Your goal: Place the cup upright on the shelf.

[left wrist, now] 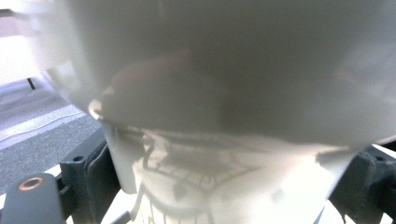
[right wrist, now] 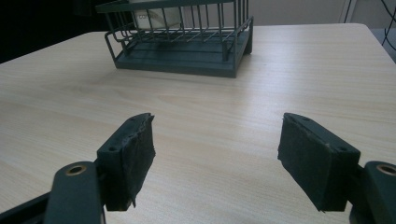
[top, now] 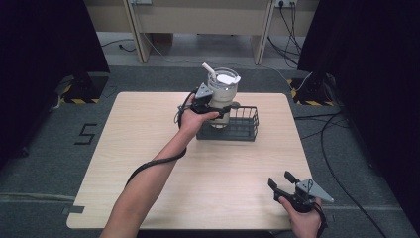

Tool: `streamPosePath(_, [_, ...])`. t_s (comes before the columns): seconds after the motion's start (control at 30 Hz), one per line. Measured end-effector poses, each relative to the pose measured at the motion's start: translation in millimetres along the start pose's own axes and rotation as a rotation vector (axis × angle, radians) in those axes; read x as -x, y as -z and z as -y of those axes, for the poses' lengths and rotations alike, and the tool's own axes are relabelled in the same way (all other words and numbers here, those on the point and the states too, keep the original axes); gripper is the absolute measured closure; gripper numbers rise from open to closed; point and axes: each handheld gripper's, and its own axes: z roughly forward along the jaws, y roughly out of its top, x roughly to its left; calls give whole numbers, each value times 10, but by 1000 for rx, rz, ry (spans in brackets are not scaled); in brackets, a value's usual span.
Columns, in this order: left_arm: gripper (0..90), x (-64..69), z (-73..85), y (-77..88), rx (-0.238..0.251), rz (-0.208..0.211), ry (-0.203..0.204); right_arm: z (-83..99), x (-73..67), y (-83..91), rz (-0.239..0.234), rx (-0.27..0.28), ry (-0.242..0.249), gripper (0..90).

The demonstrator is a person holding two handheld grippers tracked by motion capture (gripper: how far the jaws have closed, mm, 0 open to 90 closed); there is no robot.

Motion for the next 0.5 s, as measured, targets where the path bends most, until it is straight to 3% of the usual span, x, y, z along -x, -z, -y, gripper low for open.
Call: streamPosePath(0.5, [104, -9, 106, -15, -3, 1, 9, 0, -8, -3, -1, -2, 2, 271])
